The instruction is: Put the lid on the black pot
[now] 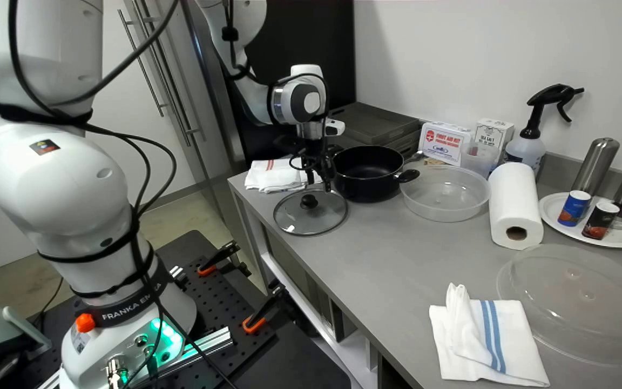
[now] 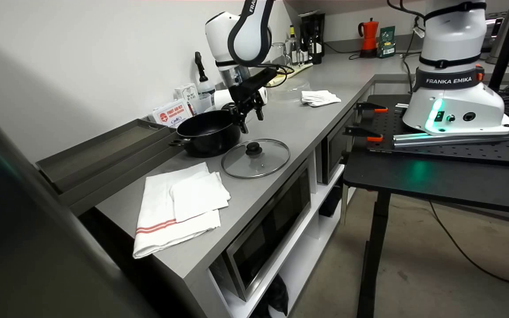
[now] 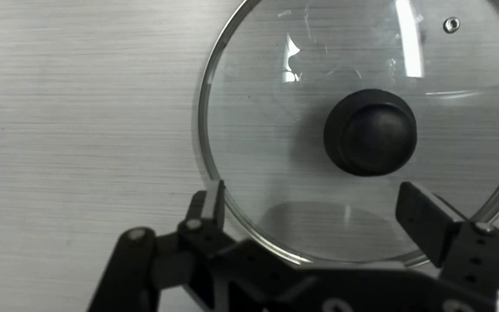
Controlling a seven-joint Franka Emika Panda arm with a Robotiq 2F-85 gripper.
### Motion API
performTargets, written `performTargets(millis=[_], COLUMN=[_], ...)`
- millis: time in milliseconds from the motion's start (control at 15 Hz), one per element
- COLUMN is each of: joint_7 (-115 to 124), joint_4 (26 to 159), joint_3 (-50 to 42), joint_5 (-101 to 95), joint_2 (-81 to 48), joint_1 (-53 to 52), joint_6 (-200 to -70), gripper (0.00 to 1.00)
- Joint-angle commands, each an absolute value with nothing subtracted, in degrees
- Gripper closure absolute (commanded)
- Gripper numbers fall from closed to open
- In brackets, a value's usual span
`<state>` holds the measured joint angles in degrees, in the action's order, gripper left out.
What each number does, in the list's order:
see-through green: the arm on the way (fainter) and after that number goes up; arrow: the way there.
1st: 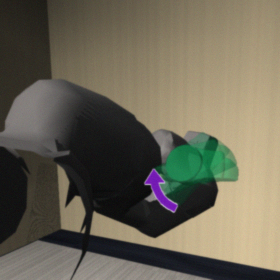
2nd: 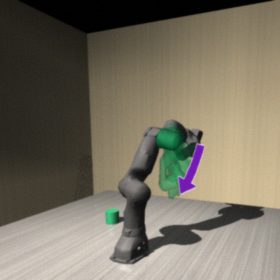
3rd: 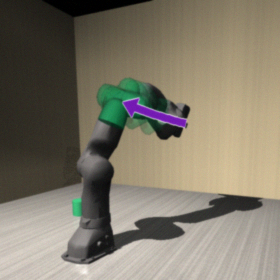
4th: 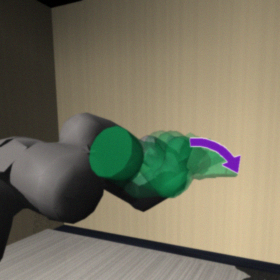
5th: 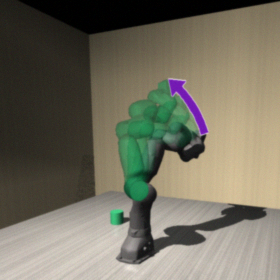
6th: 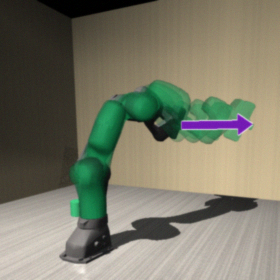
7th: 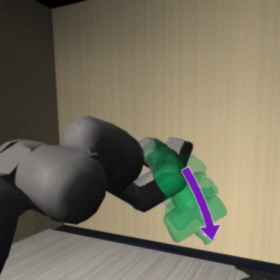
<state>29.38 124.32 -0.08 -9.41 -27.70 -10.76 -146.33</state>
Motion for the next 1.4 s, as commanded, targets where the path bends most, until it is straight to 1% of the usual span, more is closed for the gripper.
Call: performTargets(millis=[0, 600, 1333], joint_7=[23.61, 15.19, 14.54], joint_4=[124.49, 122.32, 111.92], joint_3=[1.48, 5.19, 3.99], joint_5=[-5.39, -0.09, 1.47], joint_2=[-29.46, -33.03, -41.12], joint_1=[-10.42, -10.05, -8.95], joint_6=[-147.27, -145.52, -141.52], gripper=[0.0, 0.0, 0.0])
